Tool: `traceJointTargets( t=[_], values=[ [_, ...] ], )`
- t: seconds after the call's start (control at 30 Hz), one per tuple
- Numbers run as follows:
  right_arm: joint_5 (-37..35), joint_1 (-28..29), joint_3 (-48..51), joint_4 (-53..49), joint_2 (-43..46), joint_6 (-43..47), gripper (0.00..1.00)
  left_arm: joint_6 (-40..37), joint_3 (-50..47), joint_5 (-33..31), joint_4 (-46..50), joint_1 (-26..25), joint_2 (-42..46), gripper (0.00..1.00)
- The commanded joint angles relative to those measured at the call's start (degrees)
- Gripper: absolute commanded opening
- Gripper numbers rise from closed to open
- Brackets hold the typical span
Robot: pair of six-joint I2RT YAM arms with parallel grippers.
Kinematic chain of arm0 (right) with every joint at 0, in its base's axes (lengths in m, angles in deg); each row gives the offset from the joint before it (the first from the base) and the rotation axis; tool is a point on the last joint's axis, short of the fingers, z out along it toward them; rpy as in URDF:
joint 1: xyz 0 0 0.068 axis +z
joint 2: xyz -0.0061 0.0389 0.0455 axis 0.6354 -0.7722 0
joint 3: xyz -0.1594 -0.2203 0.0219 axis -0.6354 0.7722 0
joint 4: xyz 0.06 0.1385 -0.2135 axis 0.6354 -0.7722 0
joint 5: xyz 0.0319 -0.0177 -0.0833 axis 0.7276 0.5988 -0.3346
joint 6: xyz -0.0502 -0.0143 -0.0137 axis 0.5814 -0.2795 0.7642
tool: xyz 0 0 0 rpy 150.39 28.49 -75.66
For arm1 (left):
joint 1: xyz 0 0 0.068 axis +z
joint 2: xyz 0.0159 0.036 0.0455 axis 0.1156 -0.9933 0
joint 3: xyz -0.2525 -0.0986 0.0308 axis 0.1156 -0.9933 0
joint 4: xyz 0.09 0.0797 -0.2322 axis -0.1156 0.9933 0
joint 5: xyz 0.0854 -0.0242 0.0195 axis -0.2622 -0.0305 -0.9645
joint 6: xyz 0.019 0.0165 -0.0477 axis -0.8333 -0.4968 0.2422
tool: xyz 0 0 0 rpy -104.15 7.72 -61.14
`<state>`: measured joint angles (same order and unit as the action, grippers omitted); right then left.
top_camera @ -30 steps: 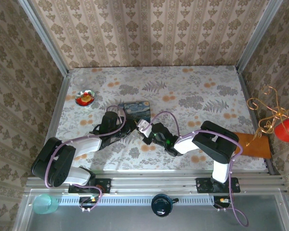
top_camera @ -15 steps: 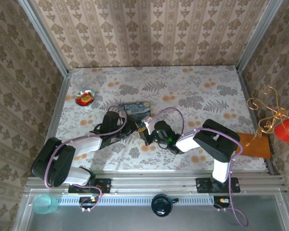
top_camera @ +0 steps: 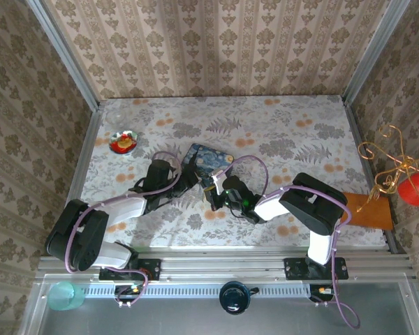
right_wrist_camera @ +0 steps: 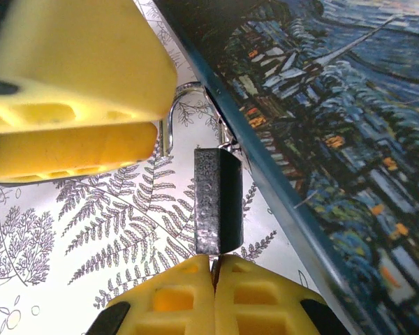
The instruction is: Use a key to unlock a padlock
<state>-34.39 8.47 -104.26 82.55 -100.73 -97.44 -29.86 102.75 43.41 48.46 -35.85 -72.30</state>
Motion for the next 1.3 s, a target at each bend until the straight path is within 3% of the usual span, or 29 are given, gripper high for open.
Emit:
traceJointTargets(
  t=[0.0, 0.33, 0.53, 0.83, 1.27],
  values=[
    [-2.16, -0.24, -0.16, -0.34, -0.37, -2.88, 0.01, -2.96, 1.63, -1.91, 4.79, 1.60, 1.43, 0.56],
    [-1.87, -0.22, -0.92, -2.55, -1.25, -3.78, 0.02, -15.05, 12.33, -10.93, 22.31, 2.67, 2.51, 0.79],
    [-2.31, -0.26, -1.77, -3.81, -1.57, -3.56, 0.02, -22.18, 22.06, -14.67, 29.10, 2.71, -4.58, 0.87],
    [-3.75, -0.21, -1.81, -5.32, -0.77, -3.25, 0.02, -31.99, 35.03, -15.27, 37.32, 2.54, -19.29, 0.89],
    [-5.66, -0.37, -2.87, -15.88, 2.92, -6.94, 0.03, -23.76, 24.27, -22.27, 33.47, 7.50, -18.96, 0.80]
  ],
)
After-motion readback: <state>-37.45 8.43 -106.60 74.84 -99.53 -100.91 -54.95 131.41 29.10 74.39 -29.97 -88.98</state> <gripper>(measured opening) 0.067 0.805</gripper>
